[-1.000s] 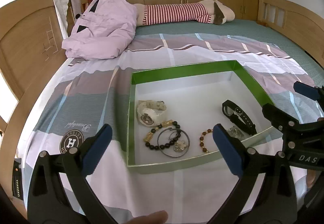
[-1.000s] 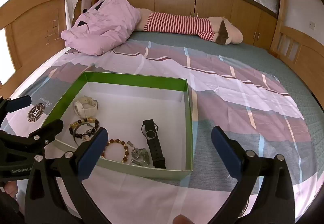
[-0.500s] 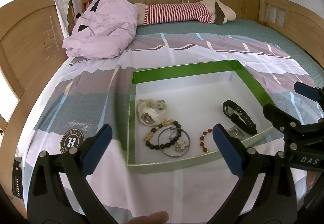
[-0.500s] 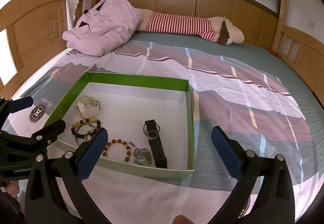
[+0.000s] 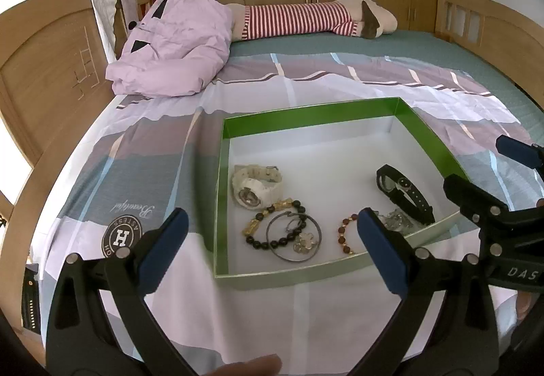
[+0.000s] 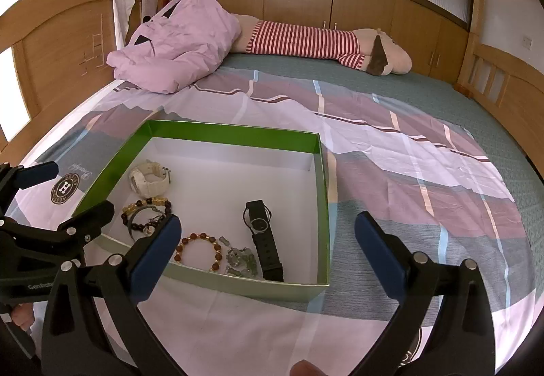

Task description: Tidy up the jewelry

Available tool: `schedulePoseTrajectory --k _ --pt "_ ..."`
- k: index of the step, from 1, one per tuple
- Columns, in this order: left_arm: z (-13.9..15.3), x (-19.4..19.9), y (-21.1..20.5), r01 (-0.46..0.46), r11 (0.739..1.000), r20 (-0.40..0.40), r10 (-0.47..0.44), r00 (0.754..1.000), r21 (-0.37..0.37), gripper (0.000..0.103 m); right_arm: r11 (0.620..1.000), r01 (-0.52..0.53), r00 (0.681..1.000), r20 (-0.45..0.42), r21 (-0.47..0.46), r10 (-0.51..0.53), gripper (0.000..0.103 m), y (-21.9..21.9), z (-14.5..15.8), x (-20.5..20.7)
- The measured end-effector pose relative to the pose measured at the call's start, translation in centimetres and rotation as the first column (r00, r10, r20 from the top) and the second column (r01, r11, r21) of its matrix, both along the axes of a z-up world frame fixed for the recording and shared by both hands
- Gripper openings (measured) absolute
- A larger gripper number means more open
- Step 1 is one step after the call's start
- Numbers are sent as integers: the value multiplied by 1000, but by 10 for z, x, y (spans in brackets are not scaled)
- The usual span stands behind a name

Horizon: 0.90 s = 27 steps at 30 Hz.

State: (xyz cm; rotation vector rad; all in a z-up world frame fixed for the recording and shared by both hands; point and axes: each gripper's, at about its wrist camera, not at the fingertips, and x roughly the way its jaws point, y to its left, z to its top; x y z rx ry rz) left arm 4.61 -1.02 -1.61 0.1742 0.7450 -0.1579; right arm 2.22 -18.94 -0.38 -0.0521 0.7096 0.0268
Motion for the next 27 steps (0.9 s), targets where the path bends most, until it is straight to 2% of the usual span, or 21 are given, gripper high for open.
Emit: schedulePoseTrajectory --k 27 --pt "-5 -2 -2 2 1000 -6 -2 1000 -2 101 1000 1 1000 0 1 -1 102 0 0 0"
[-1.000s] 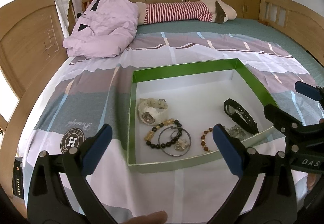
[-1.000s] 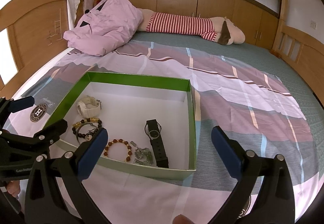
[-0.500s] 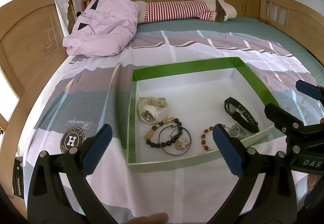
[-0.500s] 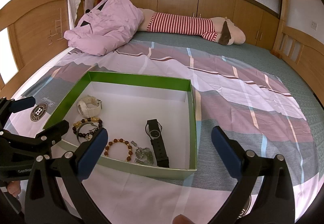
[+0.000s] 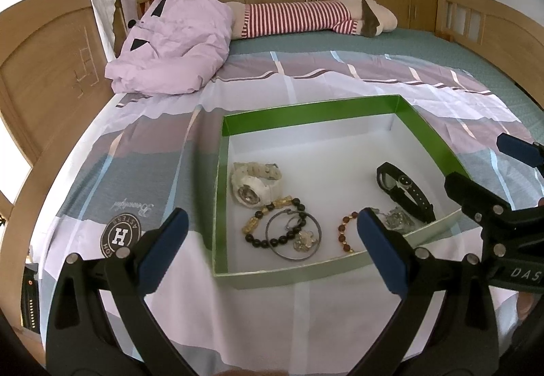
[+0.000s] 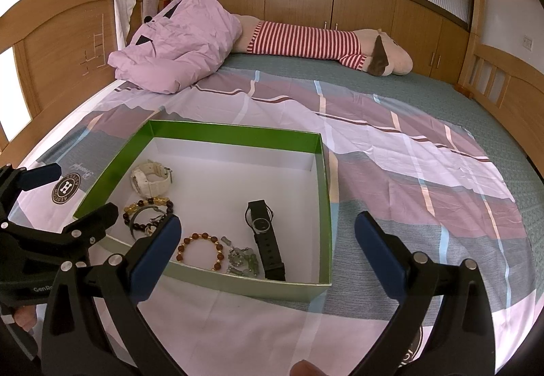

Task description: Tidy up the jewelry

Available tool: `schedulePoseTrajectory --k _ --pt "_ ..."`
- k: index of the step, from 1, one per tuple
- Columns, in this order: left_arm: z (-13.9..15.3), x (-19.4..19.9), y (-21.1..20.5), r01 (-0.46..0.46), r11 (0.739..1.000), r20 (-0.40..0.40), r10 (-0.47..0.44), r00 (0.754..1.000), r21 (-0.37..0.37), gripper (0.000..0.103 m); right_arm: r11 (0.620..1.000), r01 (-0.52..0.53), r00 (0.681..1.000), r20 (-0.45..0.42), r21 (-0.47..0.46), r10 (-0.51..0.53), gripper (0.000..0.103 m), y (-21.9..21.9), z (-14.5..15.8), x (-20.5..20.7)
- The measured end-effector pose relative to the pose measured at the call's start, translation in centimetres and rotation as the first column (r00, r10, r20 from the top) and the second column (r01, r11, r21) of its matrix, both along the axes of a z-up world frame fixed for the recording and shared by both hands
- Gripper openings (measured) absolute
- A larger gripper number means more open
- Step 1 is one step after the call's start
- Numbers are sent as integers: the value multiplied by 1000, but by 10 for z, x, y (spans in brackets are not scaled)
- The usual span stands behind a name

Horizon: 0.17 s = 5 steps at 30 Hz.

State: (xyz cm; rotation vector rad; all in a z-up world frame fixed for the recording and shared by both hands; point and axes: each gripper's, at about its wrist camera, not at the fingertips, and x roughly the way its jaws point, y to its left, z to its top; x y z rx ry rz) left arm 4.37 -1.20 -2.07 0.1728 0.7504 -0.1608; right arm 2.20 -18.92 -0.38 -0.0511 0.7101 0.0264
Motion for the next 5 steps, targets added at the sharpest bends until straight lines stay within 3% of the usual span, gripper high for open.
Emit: schedulePoseTrajectory --k 5 --pt "4 -5 1 11 1000 13 -12 1000 20 100 999 36 999 36 30 -37 102 -28 7 0"
